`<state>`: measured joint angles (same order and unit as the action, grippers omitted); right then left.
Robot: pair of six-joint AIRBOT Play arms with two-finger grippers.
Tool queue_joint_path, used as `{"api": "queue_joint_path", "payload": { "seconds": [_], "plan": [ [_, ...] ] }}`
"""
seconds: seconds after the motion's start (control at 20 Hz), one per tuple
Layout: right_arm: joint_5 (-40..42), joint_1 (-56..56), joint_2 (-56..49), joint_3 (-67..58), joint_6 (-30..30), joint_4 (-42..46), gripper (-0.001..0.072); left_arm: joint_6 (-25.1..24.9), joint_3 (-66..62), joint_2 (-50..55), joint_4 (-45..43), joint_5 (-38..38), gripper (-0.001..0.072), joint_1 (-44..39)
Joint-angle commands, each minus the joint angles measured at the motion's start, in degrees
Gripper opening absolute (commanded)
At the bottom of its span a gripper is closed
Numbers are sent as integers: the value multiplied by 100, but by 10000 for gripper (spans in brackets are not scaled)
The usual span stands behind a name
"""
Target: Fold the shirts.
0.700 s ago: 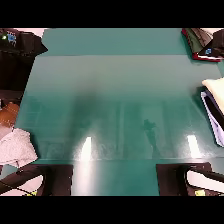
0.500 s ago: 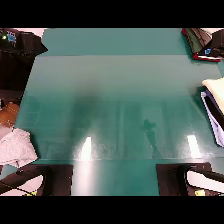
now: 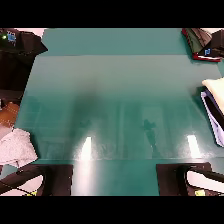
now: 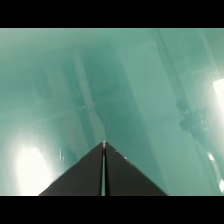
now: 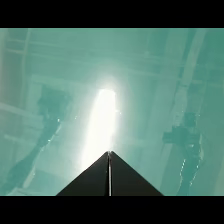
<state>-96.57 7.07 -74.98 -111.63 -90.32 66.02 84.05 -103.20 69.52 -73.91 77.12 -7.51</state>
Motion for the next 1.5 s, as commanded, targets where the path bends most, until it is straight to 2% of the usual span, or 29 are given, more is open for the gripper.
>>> {"api": "queue_joint_path", "payload": {
  "seconds": [0.0,0.15,0.25,0.3,0.4,0.6,0.65,0.7,0.75,0.95,1.3,1.45],
  "plan": [
    [0,-7,4,2,-2,2,13,4,0,-4,9,-782,25,4],
    [4,-7,4,2,0,2,14,-4,0,-4,20,-649,25,4],
    [11,-7,4,2,94,2,14,15,28,-4,-162,197,24,4],
    [37,-7,4,2,219,2,13,96,133,-7,-356,909,24,4],
    [118,-7,4,2,304,0,13,278,743,-151,-1169,1827,24,4],
    [201,-7,4,4,503,0,13,949,2826,-918,-3333,1843,26,4],
    [199,-7,4,4,546,0,14,1014,3351,-1106,-3602,1832,70,4],
    [203,-7,4,4,586,0,13,1073,3899,-1292,-3825,1836,389,4],
    [212,-7,4,17,588,-2,13,1220,4374,-1432,-4065,1853,611,4],
    [203,-7,-11,33,599,0,13,1517,5842,-1624,-4937,1794,628,4],
    [31,-7,-11,33,599,0,13,2218,7031,-1624,-5307,1019,628,7],
    [28,-7,-11,33,597,-4,13,2251,7110,-1624,-5252,697,622,4]
  ]
}}
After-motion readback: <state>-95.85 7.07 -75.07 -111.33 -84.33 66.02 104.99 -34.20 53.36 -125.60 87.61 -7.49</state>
